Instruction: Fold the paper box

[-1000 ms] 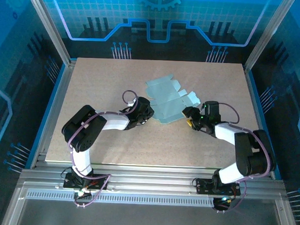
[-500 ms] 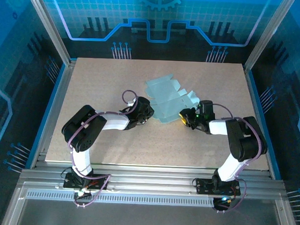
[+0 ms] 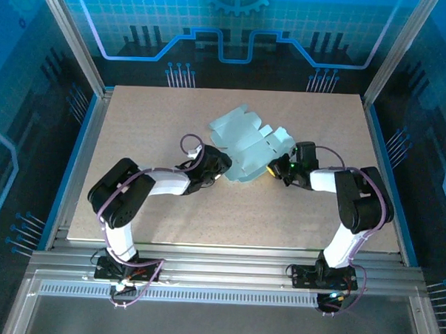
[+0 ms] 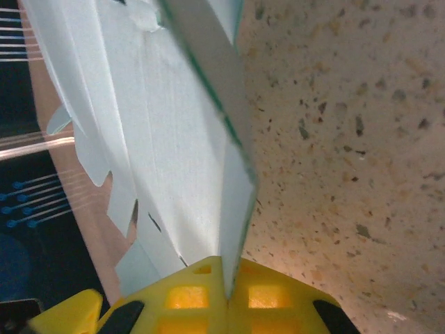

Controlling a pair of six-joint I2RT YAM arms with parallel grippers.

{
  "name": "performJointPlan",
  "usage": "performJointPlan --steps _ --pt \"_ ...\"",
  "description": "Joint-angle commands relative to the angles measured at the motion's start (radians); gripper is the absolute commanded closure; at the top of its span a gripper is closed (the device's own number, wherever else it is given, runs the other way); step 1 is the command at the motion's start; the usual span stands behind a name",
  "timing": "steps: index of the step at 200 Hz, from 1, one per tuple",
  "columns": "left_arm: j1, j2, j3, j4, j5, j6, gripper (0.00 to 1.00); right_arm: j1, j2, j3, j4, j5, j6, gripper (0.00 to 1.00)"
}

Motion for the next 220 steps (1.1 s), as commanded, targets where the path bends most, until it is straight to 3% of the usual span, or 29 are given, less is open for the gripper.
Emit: performJointPlan --steps 1,46,62,78,109,132,186,220 --pt "0.015 -0.116 -0.012 -0.074 -0.098 0.138 0.16 -0.022 -0.047 0.028 -0.201 0.019 -0.157 1.0" --pt "0.062 -0.17 0.122 -0.265 -0.083 0.431 0.13 -0.078 -0.091 0.036 -0.323 -0.031 -0.271 1.0" --pt "0.105 -0.174 0.093 -0.223 -0.019 0.429 0.11 -0.103 -0.104 0.043 -0.348 -0.046 -0.333 1.0" --pt "0.163 -0.191 0.02 -0.115 0.076 0.397 0.01 -0.114 -0.119 0.06 -0.373 -0.043 -0.413 1.0" --pt "0.246 -0.186 0.001 -0.083 0.212 0.422 0.01 -0.117 -0.12 0.146 -0.484 0.017 -0.591 1.0" --pt "0.281 -0.181 0.013 -0.105 0.24 0.44 0.01 -0.12 -0.079 0.249 -0.632 0.055 -0.704 1.0" --pt "0.296 -0.143 0.095 -0.197 0.282 0.524 0.01 -0.124 0.12 0.538 -0.96 0.002 -0.905 1.0" --pt "0.295 -0.116 0.111 -0.201 0.316 0.53 0.01 -0.112 0.217 0.671 -1.036 0.037 -0.912 1.0"
